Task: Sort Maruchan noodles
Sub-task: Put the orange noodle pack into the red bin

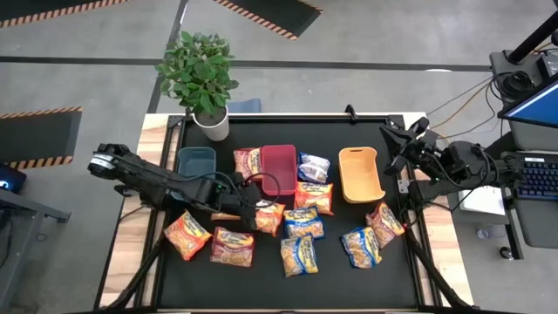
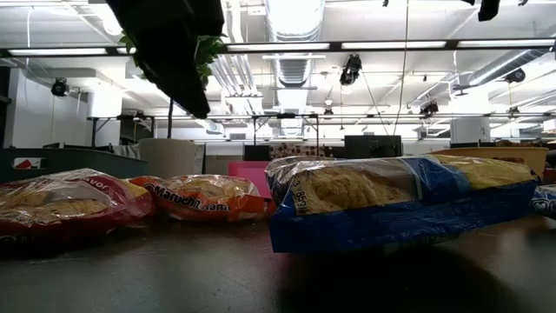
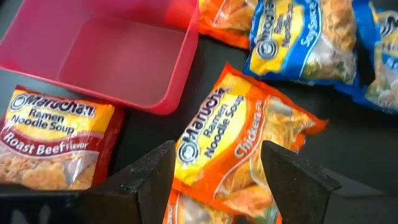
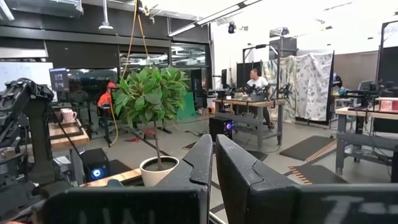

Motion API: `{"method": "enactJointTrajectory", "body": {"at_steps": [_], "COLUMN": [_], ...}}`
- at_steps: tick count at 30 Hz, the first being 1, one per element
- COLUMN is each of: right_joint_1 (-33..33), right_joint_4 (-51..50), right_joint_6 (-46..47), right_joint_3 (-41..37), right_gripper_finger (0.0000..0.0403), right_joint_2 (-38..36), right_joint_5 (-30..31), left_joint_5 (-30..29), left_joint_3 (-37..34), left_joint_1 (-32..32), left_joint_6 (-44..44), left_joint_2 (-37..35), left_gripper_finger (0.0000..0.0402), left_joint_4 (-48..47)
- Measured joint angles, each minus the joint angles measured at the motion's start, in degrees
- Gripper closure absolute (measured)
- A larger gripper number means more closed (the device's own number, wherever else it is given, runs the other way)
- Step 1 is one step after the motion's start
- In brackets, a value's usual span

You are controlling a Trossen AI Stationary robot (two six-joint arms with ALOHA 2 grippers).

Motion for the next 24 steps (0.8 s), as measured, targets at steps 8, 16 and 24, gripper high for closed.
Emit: {"method": "enactJointTrajectory", "body": {"at_steps": [8, 16, 24], "right_joint_1": [0.00, 0.01, 0.00], "right_joint_4": [-0.47, -0.62, -0.77], "right_joint_6": [1.74, 3.48, 5.28], "right_joint_3": [0.00, 0.00, -0.11], "right_gripper_finger": [0.0390, 0.0390, 0.0390], "right_joint_2": [0.53, 1.59, 2.21], "right_joint_5": [0.00, 0.00, -0.02], "left_joint_5": [0.13, 0.27, 2.31], "left_joint_3": [-6.44, -16.04, -23.11], "left_joint_1": [0.00, 0.02, 0.09], "left_joint_6": [2.34, 2.47, 0.75], "left_joint_2": [0.00, -0.02, -0.02], "left_gripper_finger": [0.0180, 0.0180, 0.0185], "left_joint_4": [8.93, 21.69, 28.05]}}
